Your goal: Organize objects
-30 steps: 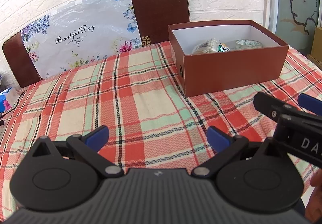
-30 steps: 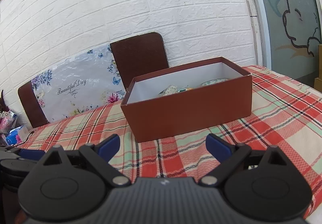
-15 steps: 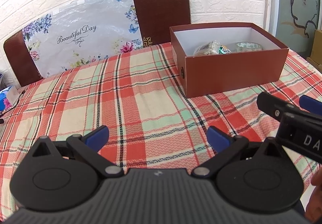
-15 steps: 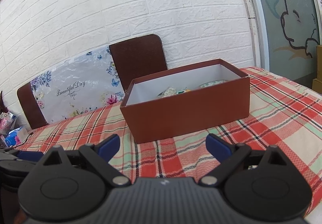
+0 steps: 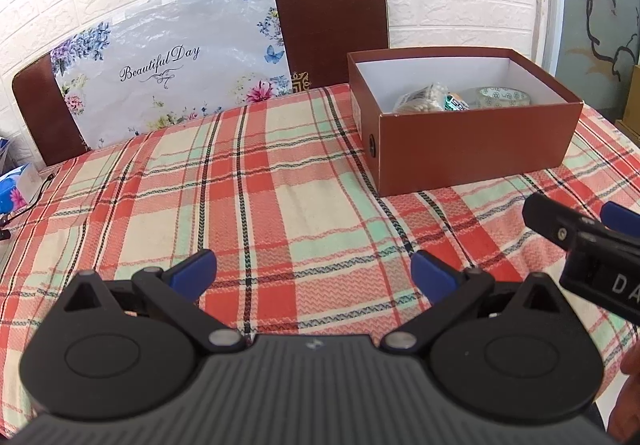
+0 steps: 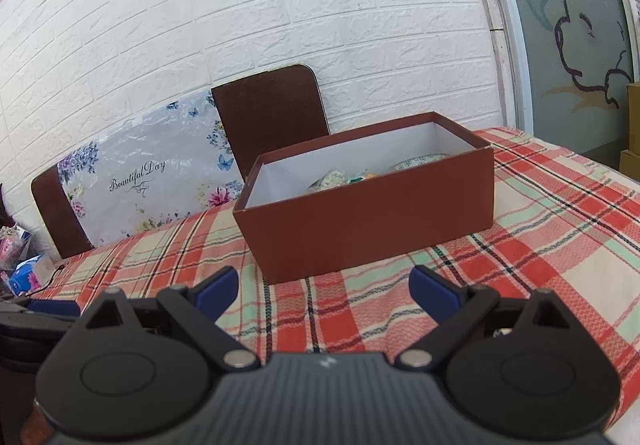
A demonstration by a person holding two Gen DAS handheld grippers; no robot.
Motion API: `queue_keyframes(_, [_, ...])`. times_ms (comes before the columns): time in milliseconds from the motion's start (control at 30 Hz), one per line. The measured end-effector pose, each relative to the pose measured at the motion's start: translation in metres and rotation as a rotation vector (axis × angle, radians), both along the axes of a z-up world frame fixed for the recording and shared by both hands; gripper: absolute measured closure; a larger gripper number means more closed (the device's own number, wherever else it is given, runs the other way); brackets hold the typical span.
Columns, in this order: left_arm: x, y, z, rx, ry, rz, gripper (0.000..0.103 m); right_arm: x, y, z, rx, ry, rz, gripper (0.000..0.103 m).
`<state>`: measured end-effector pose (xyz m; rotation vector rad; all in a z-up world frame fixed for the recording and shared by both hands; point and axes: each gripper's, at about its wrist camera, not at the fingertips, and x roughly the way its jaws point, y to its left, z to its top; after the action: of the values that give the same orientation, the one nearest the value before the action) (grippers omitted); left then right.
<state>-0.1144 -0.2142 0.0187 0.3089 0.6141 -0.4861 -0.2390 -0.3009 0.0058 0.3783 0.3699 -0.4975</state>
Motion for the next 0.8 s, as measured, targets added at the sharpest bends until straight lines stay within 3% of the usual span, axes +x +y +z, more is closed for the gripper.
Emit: queue_keyframes(800, [0.0011,0.0059,0.0003,-0.021,0.008,0.008,0.0,0.001,0.0084,0.0,-0.017,0.008,-0.001,0.007])
